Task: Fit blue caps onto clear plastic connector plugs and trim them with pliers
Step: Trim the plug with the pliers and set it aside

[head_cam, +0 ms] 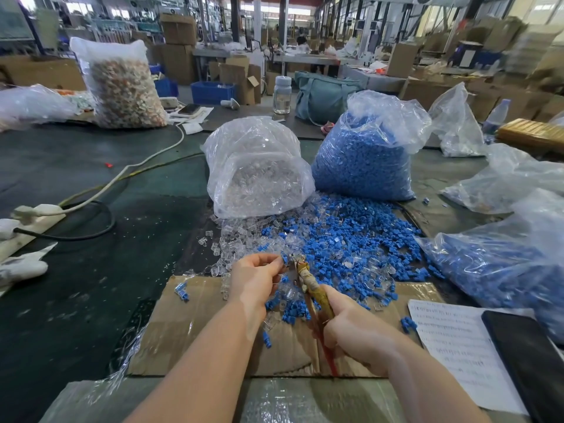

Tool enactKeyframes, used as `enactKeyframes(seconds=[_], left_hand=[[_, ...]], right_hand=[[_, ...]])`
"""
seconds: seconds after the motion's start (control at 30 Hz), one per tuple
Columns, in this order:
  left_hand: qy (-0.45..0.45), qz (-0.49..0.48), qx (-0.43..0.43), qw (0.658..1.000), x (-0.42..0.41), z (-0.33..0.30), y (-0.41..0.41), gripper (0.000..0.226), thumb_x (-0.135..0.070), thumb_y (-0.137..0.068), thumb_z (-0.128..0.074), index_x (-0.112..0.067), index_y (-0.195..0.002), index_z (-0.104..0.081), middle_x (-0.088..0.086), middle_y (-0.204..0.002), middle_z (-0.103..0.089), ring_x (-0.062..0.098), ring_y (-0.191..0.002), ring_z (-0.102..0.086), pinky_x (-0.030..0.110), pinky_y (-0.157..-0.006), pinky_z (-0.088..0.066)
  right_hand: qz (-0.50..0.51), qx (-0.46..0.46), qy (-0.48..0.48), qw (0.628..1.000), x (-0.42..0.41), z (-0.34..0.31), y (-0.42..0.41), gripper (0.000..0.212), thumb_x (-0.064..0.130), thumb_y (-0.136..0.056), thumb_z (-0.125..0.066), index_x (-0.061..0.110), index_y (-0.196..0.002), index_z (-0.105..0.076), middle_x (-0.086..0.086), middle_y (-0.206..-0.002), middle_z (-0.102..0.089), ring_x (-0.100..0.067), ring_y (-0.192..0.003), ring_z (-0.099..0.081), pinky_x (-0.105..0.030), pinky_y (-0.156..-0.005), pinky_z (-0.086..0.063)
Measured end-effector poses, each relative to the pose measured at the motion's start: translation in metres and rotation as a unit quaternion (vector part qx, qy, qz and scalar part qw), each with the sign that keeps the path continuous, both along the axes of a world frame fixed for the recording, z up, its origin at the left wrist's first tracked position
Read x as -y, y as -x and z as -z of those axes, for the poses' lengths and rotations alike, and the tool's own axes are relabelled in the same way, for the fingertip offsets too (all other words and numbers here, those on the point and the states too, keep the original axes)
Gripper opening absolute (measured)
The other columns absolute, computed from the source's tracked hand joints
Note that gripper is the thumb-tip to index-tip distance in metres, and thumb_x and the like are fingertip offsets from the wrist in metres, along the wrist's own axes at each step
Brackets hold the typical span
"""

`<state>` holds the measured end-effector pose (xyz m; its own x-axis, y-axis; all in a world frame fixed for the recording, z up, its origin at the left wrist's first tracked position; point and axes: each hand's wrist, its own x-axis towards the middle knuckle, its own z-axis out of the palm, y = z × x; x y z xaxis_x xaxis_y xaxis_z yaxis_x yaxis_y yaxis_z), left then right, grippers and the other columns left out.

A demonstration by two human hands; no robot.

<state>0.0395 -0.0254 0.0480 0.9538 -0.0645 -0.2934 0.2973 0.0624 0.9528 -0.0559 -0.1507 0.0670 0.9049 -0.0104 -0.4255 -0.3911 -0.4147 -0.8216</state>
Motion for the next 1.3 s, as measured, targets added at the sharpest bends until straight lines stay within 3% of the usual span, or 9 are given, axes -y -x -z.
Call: enactKeyframes(seconds=[0.1,0.27,0.4,0.77,1.03,1.17,1.3], left_hand=[[-0.020,0.008,0.011,1.000,-0.001,-0.002,0.001,0.006,-0.005,-0.087,-0.061,-0.010,-0.087,-0.065,0.005,-0.077,-0.063,0.009,-0.059,-0.052,0.016,-0.049,-0.043],[-0.036,0.027,0.016,0.999,-0.002,-0.004,0.002,0.007,-0.002,-0.088,-0.059,-0.006,-0.088,-0.064,0.006,-0.075,-0.062,0.011,-0.058,-0.051,0.018,-0.051,-0.042],[-0.050,0.041,0.020,0.998,-0.004,-0.004,0.002,0.008,-0.002,-0.089,-0.057,-0.006,-0.086,-0.063,0.006,-0.075,-0.061,0.011,-0.058,-0.050,0.017,-0.050,-0.043],[-0.036,0.036,0.006,0.999,-0.005,-0.004,0.003,0.008,-0.002,-0.090,-0.056,-0.005,-0.088,-0.063,0.006,-0.076,-0.061,0.013,-0.064,-0.054,0.023,-0.060,-0.047],[-0.085,0.088,0.033,0.992,-0.011,-0.007,-0.005,0.011,-0.002,-0.091,-0.053,-0.006,-0.090,-0.063,0.006,-0.078,-0.059,0.013,-0.063,-0.053,0.016,-0.051,-0.047],[-0.097,0.101,0.046,0.989,-0.013,-0.007,-0.007,0.012,-0.001,-0.090,-0.054,-0.007,-0.087,-0.065,0.006,-0.078,-0.060,0.012,-0.064,-0.053,0.015,-0.051,-0.046],[-0.097,0.110,0.047,0.988,-0.013,-0.006,-0.008,0.012,-0.002,-0.090,-0.054,-0.009,-0.088,-0.064,0.007,-0.083,-0.061,0.013,-0.067,-0.054,0.018,-0.057,-0.047]], right_hand=[[-0.005,0.002,0.022,1.000,0.001,-0.001,0.001,0.048,-0.014,-0.077,-0.033,0.017,-0.109,-0.051,0.000,-0.073,-0.049,-0.013,-0.062,-0.046,-0.022,-0.052,-0.036],[-0.019,0.023,0.081,0.996,0.001,0.001,0.003,0.039,-0.009,-0.082,-0.033,0.016,-0.107,-0.049,-0.002,-0.076,-0.047,-0.017,-0.069,-0.043,-0.030,-0.062,-0.036],[-0.039,0.026,0.114,0.992,0.001,-0.001,0.004,0.038,-0.007,-0.082,-0.033,0.024,-0.100,-0.045,-0.002,-0.078,-0.046,-0.016,-0.068,-0.041,-0.026,-0.058,-0.033],[-0.025,0.018,0.072,0.997,0.006,0.003,0.005,0.041,-0.008,-0.083,-0.034,0.022,-0.106,-0.049,-0.002,-0.074,-0.044,-0.018,-0.064,-0.039,-0.027,-0.054,-0.032],[-0.032,-0.006,0.060,0.998,0.009,0.001,0.005,0.051,-0.007,-0.082,-0.036,0.041,-0.097,-0.045,-0.005,-0.082,-0.051,-0.021,-0.071,-0.045,-0.030,-0.059,-0.035],[-0.031,-0.029,0.015,0.999,0.013,0.004,0.005,0.050,-0.012,-0.073,-0.037,0.025,-0.104,-0.050,-0.007,-0.079,-0.047,-0.021,-0.065,-0.043,-0.029,-0.052,-0.033],[-0.042,-0.035,0.014,0.998,0.016,0.004,0.005,0.050,-0.007,-0.063,-0.043,0.020,-0.104,-0.051,-0.011,-0.082,-0.046,-0.022,-0.071,-0.042,-0.036,-0.059,-0.032]])
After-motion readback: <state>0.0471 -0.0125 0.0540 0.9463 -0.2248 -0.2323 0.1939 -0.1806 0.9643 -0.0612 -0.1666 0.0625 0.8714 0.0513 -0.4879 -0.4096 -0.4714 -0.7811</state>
